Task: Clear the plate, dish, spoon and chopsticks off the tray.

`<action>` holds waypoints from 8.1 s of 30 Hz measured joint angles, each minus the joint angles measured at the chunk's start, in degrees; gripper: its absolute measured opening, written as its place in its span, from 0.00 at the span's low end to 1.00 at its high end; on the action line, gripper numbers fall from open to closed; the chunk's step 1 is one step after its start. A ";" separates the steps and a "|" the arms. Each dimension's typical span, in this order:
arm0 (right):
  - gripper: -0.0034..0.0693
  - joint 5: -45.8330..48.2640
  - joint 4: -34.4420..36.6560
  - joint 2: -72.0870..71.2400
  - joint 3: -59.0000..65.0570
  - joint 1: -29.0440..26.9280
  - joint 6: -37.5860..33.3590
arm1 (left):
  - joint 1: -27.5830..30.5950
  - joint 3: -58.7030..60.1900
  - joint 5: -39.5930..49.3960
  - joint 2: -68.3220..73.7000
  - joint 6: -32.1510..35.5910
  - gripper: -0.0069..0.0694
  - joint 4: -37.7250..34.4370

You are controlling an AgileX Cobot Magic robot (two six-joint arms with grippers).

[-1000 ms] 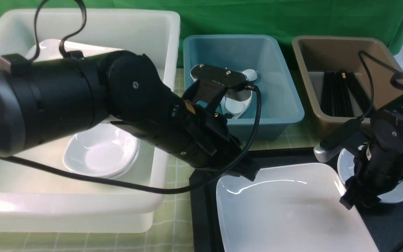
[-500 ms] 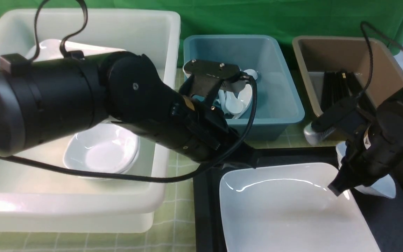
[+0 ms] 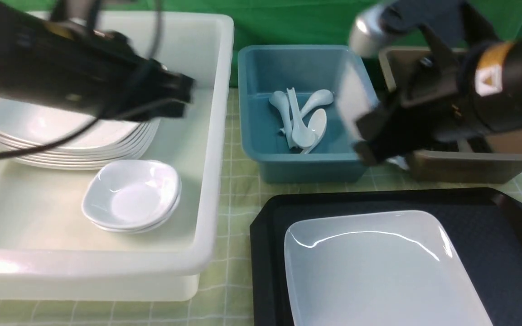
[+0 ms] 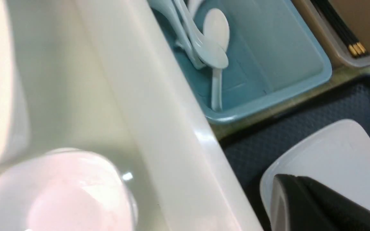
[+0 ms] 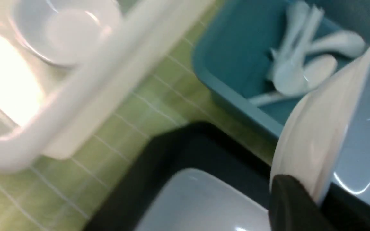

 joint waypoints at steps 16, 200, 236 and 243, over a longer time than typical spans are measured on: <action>0.13 4.77 1.52 37.11 -42.15 14.89 -4.82 | 17.89 25.47 6.57 -36.88 -4.48 0.09 0.86; 0.40 -45.75 36.03 60.01 -54.87 -1.88 -9.98 | 17.93 23.00 -18.32 -20.73 -3.45 0.09 4.79; 0.08 30.52 -3.87 28.90 -54.44 -6.76 -8.87 | 10.80 -13.01 5.95 23.66 12.40 0.09 -2.73; 0.08 30.52 -4.55 26.82 -52.47 -12.17 -5.42 | 6.34 -26.29 9.67 36.42 10.84 0.09 1.37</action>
